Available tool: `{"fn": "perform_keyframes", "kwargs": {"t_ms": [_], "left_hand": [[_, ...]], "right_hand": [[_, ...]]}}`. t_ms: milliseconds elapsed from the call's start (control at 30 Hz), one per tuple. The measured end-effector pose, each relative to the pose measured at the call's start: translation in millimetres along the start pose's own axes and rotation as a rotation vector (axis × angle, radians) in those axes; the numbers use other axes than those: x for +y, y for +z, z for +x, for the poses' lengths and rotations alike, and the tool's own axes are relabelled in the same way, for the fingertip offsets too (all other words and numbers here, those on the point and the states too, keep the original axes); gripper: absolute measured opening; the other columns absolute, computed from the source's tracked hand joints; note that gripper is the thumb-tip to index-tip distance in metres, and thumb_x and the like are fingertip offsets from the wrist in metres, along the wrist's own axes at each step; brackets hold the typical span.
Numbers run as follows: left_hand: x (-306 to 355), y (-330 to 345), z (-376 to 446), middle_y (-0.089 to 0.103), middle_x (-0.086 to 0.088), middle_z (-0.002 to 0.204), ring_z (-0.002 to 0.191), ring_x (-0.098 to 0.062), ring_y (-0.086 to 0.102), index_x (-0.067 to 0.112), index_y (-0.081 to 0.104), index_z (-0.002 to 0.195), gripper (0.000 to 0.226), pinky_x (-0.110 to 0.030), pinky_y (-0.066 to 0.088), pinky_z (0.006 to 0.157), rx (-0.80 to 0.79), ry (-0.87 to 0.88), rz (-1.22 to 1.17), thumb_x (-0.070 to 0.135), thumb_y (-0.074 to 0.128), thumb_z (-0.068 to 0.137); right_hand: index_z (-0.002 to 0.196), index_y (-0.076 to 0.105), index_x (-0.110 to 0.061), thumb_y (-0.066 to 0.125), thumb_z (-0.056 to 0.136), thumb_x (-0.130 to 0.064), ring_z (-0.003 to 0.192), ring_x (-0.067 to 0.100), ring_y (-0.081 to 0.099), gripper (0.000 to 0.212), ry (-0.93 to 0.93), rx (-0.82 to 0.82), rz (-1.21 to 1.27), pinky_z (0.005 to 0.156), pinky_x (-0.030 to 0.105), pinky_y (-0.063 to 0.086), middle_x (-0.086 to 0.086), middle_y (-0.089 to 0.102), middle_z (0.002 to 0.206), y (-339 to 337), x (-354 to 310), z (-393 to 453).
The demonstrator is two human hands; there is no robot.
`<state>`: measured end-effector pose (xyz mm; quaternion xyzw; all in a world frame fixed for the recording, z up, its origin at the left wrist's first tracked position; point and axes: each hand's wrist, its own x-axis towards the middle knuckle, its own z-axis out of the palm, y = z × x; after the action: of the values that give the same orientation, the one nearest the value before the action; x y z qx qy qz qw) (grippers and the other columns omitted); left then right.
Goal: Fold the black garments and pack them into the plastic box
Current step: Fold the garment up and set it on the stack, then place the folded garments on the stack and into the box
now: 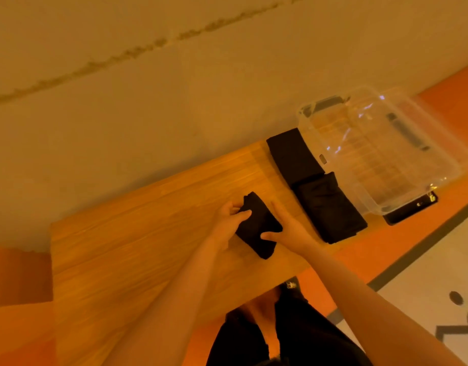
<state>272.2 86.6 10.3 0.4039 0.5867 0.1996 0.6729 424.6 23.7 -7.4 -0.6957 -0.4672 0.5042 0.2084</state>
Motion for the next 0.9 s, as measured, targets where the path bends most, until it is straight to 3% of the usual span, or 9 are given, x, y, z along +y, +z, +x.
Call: {"fn": "perform_keyframes", "kwargs": {"t_ms": [133, 233, 300, 367, 567, 633, 733, 800, 900], "left_hand": [[62.3, -1.7, -14.5, 0.06, -0.007, 0.119, 0.108, -0.018, 0.058, 0.015, 0.057, 0.121, 0.036, -0.032, 0.049, 0.092, -0.164, 0.104, 0.198, 0.007, 0.061, 0.086], [111.2, 3.2, -22.6, 0.065, 0.001, 0.102, 0.089, -0.007, 0.063, 0.014, 0.057, 0.122, 0.036, -0.018, 0.054, 0.072, -0.29, 0.133, 0.2, 0.004, 0.058, 0.087], [140.0, 13.3, -23.3, 0.066, 0.002, 0.094, 0.082, -0.007, 0.063, 0.013, 0.061, 0.114, 0.029, -0.017, 0.053, 0.066, -0.309, 0.174, 0.188, 0.004, 0.057, 0.087], [166.9, 28.8, -19.8, 0.066, 0.0, 0.091, 0.08, -0.008, 0.064, 0.013, 0.064, 0.105, 0.022, -0.019, 0.053, 0.066, -0.308, 0.205, 0.154, 0.004, 0.056, 0.087], [229.1, 100.9, 27.0, 0.069, -0.002, 0.086, 0.077, -0.011, 0.067, 0.009, 0.065, 0.103, 0.019, -0.023, 0.055, 0.072, -0.259, 0.225, 0.03, 0.003, 0.056, 0.087], [240.9, 130.3, 54.6, 0.071, -0.001, 0.081, 0.071, -0.009, 0.068, 0.011, 0.066, 0.099, 0.018, -0.022, 0.055, 0.07, -0.235, 0.205, -0.009, 0.002, 0.056, 0.086], [245.4, 175.7, 100.9, 0.07, 0.0, 0.082, 0.073, -0.01, 0.067, 0.017, 0.066, 0.093, 0.016, -0.024, 0.055, 0.069, -0.157, 0.17, -0.015, 0.004, 0.059, 0.085], [238.6, 203.6, 131.7, 0.068, -0.003, 0.087, 0.077, -0.012, 0.066, 0.017, 0.066, 0.09, 0.015, -0.027, 0.056, 0.073, -0.097, 0.167, 0.001, 0.003, 0.062, 0.084], [220.5, 235.5, 170.0, 0.066, -0.009, 0.1, 0.097, -0.023, 0.063, 0.014, 0.064, 0.091, 0.012, -0.038, 0.049, 0.094, 0.027, 0.172, 0.097, 0.006, 0.066, 0.082]], "right_hand": [[0.147, -0.005, -0.027, 0.073, 0.076, -0.013, 0.143, 0.015, 0.006, 0.106, -0.136, -0.101, 0.157, 0.111, 0.031, 0.02, -0.005, 0.003, 0.157, -42.2, -38.8, 8.4], [0.145, -0.01, -0.031, 0.081, 0.067, -0.02, 0.142, 0.014, 0.014, 0.12, -0.247, -0.206, 0.335, 0.115, 0.041, 0.022, -0.002, 0.008, 0.156, -74.6, -63.8, 16.3], [0.142, 0.018, -0.034, 0.087, 0.055, -0.028, 0.126, 0.012, 0.046, 0.111, -0.259, -0.284, 0.452, 0.1, 0.034, 0.045, -0.002, 0.042, 0.141, -99.2, -76.4, 19.9], [0.12, 0.051, -0.027, 0.091, 0.045, -0.033, 0.104, 0.015, 0.063, 0.085, -0.273, -0.332, 0.527, 0.081, 0.028, 0.053, 0.001, 0.064, 0.115, -125.2, -83.6, 24.0], [0.103, 0.063, -0.015, 0.091, 0.024, -0.048, 0.087, 0.018, 0.07, 0.09, -0.252, -0.231, 0.669, 0.065, 0.026, 0.055, 0.0, 0.074, 0.092, -217.1, -67.8, 44.9], [0.106, 0.063, -0.015, 0.089, 0.037, -0.046, 0.089, 0.017, 0.069, 0.081, -0.242, -0.198, 0.666, 0.065, 0.024, 0.055, 0.0, 0.073, 0.094, -251.4, -54.4, 55.4], [0.115, 0.059, -0.016, 0.063, 0.081, -0.021, 0.092, 0.012, 0.068, 0.034, -0.165, -0.16, 0.657, 0.068, 0.021, 0.054, -0.003, 0.071, 0.1, -295.4, -27.0, 76.5], [0.115, 0.058, -0.018, 0.05, 0.092, -0.013, 0.095, 0.011, 0.067, 0.025, -0.101, -0.152, 0.653, 0.072, 0.022, 0.055, -0.003, 0.07, 0.104, -315.3, -5.7, 90.9], [0.116, 0.059, -0.017, 0.046, 0.095, -0.014, 0.094, 0.012, 0.067, 0.024, -0.009, -0.13, 0.659, 0.072, 0.024, 0.055, -0.001, 0.069, 0.106, -332.0, 26.2, 115.6]]}}
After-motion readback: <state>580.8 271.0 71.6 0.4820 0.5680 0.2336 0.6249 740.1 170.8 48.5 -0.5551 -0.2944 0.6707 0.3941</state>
